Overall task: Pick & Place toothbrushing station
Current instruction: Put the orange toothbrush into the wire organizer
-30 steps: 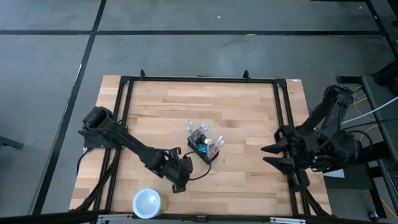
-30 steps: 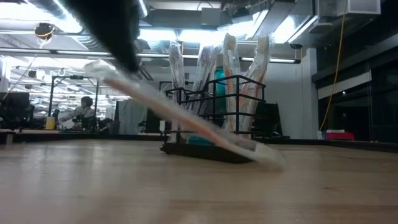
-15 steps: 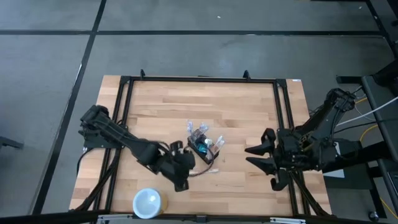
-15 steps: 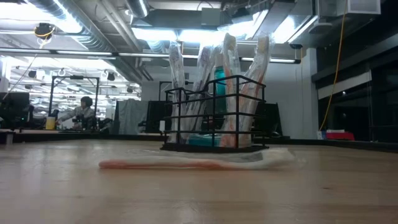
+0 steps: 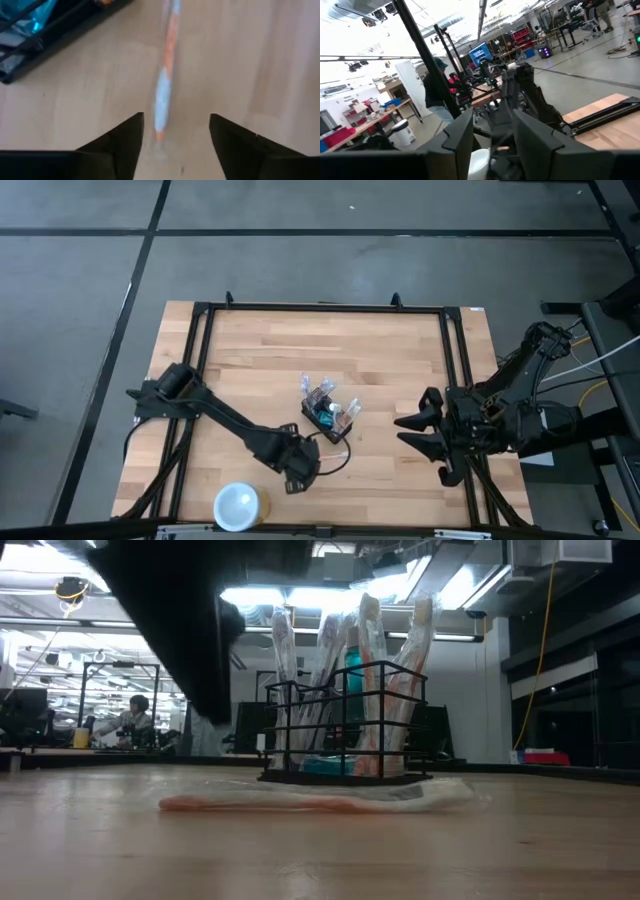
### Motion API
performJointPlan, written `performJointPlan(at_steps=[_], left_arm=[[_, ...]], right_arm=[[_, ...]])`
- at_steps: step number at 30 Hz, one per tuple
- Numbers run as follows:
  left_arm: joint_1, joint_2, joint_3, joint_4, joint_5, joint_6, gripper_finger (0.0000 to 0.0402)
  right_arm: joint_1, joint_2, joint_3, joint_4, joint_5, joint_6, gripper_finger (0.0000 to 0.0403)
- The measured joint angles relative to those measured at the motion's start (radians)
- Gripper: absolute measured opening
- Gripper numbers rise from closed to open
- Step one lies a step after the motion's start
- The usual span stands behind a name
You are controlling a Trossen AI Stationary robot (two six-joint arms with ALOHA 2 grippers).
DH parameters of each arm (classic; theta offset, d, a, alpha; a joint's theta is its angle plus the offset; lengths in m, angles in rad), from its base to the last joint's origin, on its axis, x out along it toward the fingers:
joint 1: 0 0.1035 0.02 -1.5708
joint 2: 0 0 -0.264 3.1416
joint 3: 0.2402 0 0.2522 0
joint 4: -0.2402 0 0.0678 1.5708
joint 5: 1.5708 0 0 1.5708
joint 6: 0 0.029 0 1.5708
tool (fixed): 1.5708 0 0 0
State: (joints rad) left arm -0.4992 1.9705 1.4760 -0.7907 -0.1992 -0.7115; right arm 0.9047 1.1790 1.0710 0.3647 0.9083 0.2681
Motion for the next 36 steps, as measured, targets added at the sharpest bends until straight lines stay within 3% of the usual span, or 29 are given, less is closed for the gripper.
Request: performJointPlan(at_steps=[5,9,13,18,24,29,36], left_arm=[[0.023,0.040,-0.066,0.115,0.000,0.025,0.0237],[0.039,0.062,-0.089,0.200,0.018,0.041,0.0217],[0.050,0.078,-0.094,0.187,0.018,0.046,0.0155],[0.047,0.074,-0.094,0.189,0.027,0.053,0.0026],[0.013,0.039,-0.092,0.195,0.036,0.029,0.0016],[-0.029,-0.077,-0.092,0.204,-0.066,-0.051,0.0016],[-0.100,-0.303,-0.091,0.344,-0.367,-0.130,0.0016]], right_arm=[[0.008,0.000,0.000,-0.001,-0.004,0.014,0.0140],[0.016,0.000,0.000,-0.001,-0.004,0.035,0.0140],[0.027,0.000,0.000,-0.001,-0.003,0.039,0.0140],[0.033,0.000,0.000,-0.001,0.000,0.039,0.0140],[0.033,0.000,0.000,-0.001,0.000,0.035,0.0140],[0.033,0.000,0.000,-0.002,0.000,0.017,0.0140],[-0.001,0.024,0.001,-0.005,-0.003,0.012,0.0140]])
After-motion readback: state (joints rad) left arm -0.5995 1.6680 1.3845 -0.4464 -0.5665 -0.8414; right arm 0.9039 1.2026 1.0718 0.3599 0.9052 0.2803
